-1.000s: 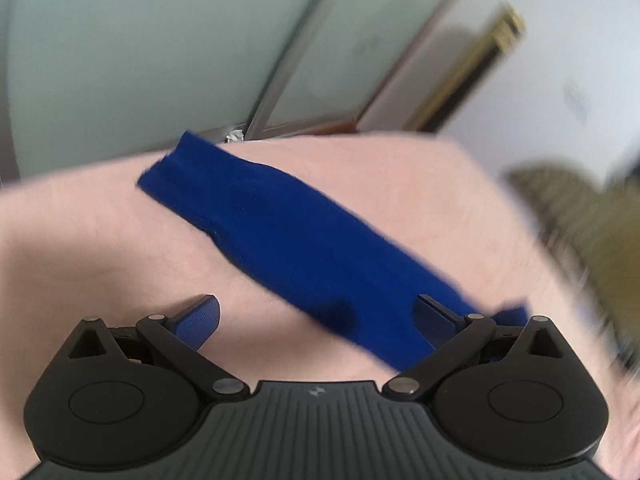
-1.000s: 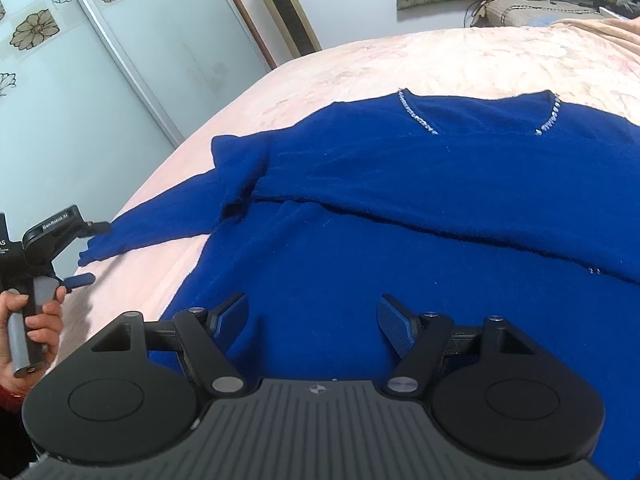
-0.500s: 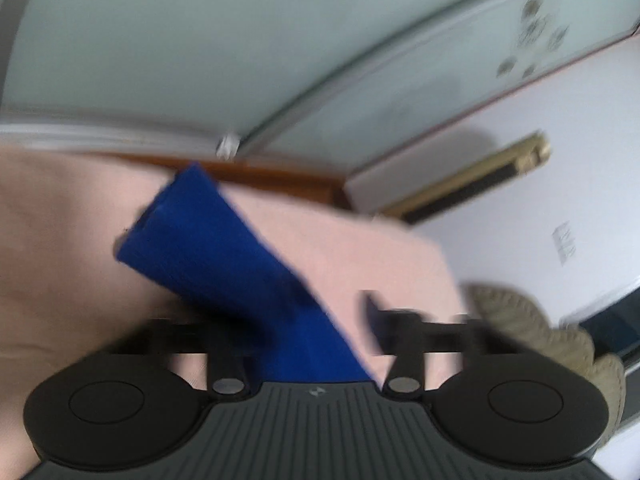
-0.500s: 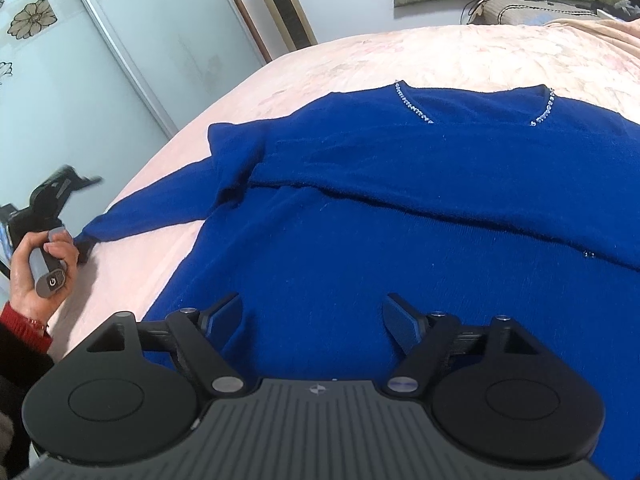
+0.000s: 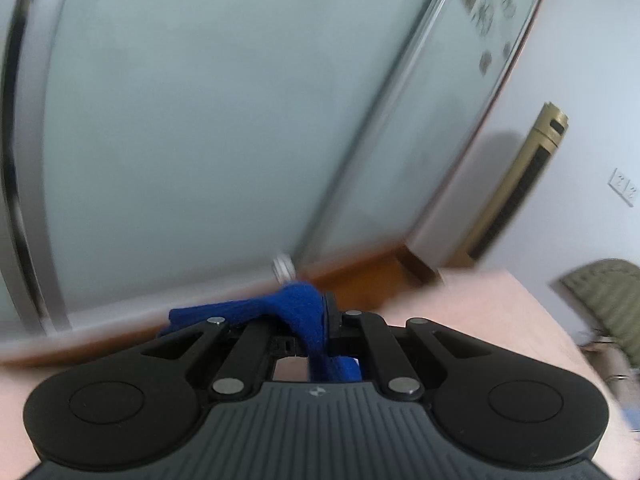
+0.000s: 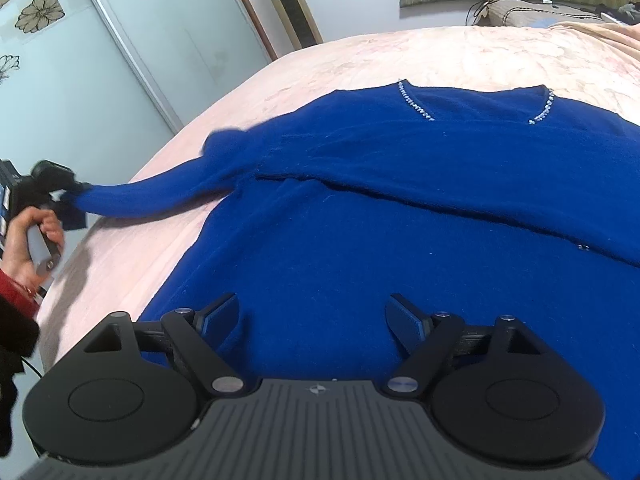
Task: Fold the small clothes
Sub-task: 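Carry the held sleeve with the left gripper across the sweater body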
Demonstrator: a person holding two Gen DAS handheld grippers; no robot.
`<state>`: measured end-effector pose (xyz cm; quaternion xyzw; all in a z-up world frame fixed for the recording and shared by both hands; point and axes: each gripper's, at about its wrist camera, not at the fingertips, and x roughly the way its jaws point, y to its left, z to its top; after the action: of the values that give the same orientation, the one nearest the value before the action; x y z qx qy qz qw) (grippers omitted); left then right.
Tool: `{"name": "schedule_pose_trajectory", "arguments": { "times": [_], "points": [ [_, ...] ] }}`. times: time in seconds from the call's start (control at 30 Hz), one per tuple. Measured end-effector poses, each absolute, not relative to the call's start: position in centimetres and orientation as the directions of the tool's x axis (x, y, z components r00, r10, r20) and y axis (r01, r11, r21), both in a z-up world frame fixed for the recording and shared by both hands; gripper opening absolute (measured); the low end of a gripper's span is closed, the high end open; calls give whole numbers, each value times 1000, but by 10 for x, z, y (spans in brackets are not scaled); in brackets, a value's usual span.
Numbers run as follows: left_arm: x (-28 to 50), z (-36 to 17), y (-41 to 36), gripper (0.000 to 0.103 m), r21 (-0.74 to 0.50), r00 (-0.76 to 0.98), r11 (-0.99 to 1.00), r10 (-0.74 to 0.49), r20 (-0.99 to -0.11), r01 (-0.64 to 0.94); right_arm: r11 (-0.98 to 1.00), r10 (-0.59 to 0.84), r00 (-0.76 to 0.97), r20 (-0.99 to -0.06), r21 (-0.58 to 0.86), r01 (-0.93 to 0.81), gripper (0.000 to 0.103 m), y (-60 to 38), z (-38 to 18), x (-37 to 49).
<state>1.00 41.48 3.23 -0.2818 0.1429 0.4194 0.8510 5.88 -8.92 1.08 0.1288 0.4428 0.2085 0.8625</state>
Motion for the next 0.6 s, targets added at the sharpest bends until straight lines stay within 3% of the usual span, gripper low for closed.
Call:
{"name": "schedule_pose_trajectory", "arguments": {
  "times": [0.1, 0.27, 0.6],
  "points": [
    [16, 56, 411, 4, -271, 581, 515, 692, -428, -813, 884, 464, 537, -705, 412, -222, 83, -97, 10, 60],
    [41, 77, 369, 4, -186, 667, 653, 643, -376, -734, 896, 431, 574, -696, 407, -179, 83, -111, 11, 63],
    [89, 80, 255, 5, -130, 847, 892, 353, -396, -433, 907, 372, 626, -685, 411, -89, 84, -144, 13, 62]
  ]
}}
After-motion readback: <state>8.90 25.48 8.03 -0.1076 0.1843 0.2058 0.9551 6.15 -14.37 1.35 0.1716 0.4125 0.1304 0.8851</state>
